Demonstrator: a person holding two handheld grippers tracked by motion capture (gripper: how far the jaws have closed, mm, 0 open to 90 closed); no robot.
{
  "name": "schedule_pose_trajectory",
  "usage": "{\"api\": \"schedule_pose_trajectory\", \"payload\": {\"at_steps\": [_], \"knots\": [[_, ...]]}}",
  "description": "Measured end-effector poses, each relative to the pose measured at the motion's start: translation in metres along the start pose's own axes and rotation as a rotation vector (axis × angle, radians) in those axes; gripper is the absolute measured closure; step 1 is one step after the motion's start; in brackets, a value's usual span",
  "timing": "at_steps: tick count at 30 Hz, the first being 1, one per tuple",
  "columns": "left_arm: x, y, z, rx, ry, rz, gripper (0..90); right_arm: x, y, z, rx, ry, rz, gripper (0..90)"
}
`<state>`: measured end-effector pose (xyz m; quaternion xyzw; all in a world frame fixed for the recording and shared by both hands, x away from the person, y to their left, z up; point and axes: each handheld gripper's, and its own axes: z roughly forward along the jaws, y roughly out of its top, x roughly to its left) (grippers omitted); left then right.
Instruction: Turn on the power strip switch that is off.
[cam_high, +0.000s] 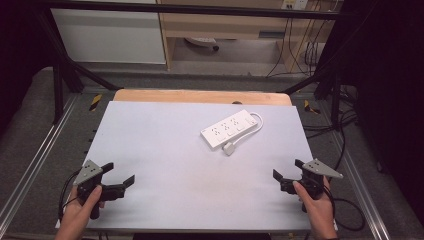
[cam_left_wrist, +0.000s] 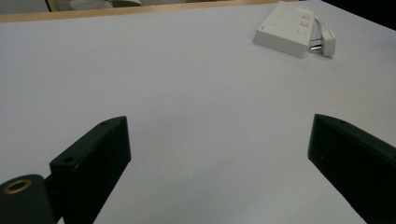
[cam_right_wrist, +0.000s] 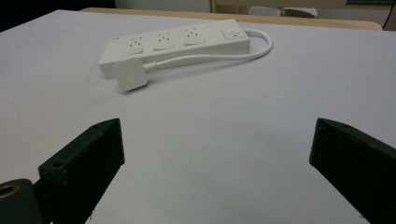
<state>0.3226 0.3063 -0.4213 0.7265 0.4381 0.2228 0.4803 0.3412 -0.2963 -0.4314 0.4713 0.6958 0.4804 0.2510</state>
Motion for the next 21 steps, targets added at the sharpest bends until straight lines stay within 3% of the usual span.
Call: {"api": "schedule_pose_trajectory", "payload": {"at_steps": [13,21], "knots": [[0.000,0.000,0.000,0.002,0.006,-0.006,6.0,0.005,0.008,-0.002,-0.003,0.023,-0.013,3.4],[0.000,0.000,0.000,0.001,0.007,-0.005,6.0,0.010,0.019,-0.001,-0.040,0.026,-0.025,3.4]]}}
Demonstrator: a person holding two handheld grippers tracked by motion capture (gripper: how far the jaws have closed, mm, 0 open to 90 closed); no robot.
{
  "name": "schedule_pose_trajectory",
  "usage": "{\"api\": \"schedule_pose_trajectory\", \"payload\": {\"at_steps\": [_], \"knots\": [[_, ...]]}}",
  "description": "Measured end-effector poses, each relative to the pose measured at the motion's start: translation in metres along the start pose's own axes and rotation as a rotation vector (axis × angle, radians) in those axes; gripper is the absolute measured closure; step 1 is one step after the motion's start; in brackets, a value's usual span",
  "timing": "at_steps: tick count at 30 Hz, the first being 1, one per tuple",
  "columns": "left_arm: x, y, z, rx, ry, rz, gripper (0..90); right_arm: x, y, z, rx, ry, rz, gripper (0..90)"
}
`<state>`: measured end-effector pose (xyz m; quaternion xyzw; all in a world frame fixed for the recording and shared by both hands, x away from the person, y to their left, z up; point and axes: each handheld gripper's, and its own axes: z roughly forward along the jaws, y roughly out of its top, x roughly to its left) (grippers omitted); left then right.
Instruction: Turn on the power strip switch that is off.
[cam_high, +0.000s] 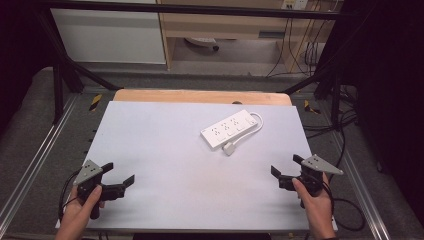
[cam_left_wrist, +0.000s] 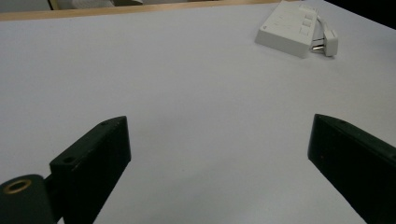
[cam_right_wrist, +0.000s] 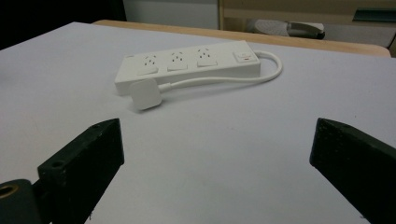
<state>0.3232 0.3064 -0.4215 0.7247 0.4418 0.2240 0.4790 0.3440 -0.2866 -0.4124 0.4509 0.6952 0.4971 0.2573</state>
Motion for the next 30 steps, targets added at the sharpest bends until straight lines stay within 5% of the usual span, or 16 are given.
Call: {"api": "schedule_pose_trajectory", "payload": {"at_steps": [30], "knots": [[0.003,-0.001,0.000,0.009,0.007,-0.006,6.0,0.021,0.056,0.031,-0.002,0.015,-0.044,2.7]]}}
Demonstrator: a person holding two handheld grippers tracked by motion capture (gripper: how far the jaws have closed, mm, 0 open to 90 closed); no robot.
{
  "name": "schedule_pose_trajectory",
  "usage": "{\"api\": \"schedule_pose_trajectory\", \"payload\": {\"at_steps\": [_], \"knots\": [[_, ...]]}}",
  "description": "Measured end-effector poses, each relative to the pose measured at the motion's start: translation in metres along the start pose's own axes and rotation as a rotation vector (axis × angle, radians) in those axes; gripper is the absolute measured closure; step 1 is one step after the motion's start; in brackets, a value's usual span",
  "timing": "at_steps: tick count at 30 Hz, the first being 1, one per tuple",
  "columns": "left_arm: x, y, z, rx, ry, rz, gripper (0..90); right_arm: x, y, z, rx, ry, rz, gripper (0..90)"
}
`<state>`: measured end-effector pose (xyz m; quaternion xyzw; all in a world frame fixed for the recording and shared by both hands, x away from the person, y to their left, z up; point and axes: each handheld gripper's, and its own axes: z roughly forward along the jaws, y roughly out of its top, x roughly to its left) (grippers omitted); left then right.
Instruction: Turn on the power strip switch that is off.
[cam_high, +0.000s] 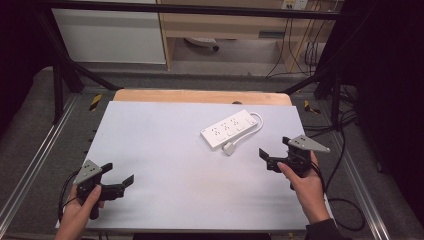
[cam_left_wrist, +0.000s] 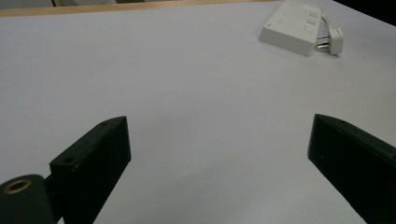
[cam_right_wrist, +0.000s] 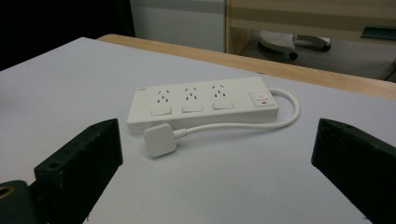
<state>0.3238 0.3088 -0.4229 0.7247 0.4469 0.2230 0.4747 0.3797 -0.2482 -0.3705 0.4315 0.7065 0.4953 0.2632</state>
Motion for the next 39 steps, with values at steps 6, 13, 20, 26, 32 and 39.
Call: {"api": "schedule_pose_trajectory", "payload": {"at_steps": [6,13,20,26,32,39], "knots": [[0.000,-0.001,0.000,0.002,0.002,-0.005,6.0,0.002,0.011,0.007,0.001,0.009,0.002,3.4],[0.001,-0.001,0.000,0.010,0.001,-0.004,6.0,0.002,0.019,0.016,0.009,0.015,-0.012,3.6],[0.002,-0.001,0.000,0.015,0.003,-0.007,6.0,0.002,0.028,0.024,0.017,0.018,-0.018,3.7],[0.002,-0.002,0.001,0.016,0.003,-0.008,6.0,0.002,0.031,0.030,0.025,0.026,-0.024,3.6],[0.001,-0.002,0.001,0.020,-0.001,-0.012,6.0,0.001,0.033,0.035,0.028,0.038,-0.011,3.6],[0.002,-0.002,0.002,0.026,0.003,-0.010,6.0,-0.002,0.035,0.042,0.022,0.029,-0.003,3.3]]}}
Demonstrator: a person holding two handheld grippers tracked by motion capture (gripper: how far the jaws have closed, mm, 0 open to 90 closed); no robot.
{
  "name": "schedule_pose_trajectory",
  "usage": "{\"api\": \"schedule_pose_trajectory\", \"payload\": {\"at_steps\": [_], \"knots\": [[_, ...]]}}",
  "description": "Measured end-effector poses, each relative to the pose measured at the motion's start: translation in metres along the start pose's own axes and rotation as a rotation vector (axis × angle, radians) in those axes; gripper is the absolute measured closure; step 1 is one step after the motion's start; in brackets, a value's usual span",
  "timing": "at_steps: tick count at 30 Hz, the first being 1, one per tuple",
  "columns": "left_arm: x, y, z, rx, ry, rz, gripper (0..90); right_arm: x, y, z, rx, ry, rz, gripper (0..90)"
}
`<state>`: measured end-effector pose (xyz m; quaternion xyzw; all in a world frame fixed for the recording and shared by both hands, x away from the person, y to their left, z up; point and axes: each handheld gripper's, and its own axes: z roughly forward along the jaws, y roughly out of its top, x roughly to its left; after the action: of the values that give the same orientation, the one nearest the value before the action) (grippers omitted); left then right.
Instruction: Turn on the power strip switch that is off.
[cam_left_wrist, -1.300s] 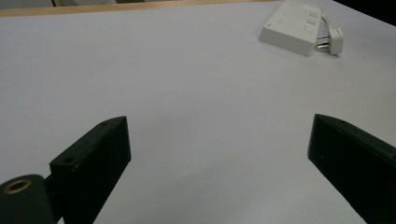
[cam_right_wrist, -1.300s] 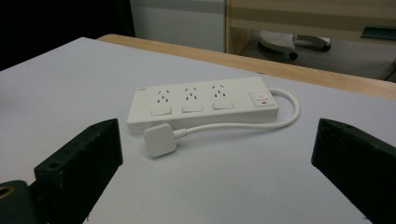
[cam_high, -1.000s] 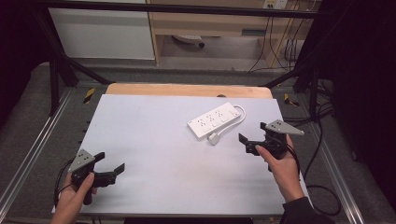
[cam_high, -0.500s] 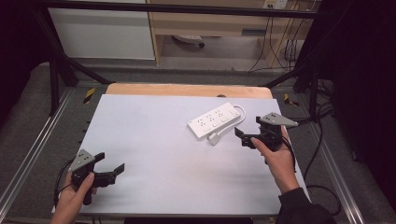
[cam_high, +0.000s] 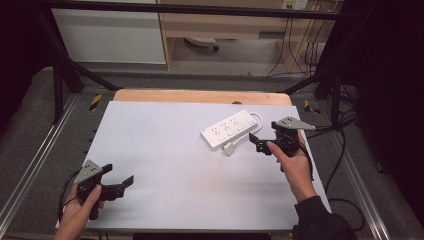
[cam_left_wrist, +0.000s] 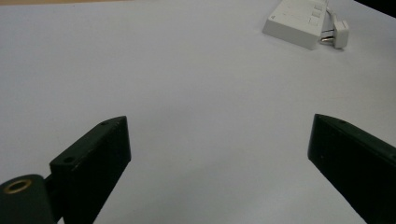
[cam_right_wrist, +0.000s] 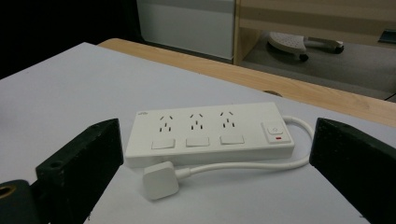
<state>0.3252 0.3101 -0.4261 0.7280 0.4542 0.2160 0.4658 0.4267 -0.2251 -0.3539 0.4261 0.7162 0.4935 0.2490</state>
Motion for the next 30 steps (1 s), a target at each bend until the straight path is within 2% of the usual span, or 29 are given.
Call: {"api": "schedule_pose_trajectory", "payload": {"at_steps": [30], "knots": [[0.001,-0.001,0.001,0.011,0.001,0.010,6.0,-0.005,0.011,0.029,-0.011,-0.026,-0.002,6.1]]}}
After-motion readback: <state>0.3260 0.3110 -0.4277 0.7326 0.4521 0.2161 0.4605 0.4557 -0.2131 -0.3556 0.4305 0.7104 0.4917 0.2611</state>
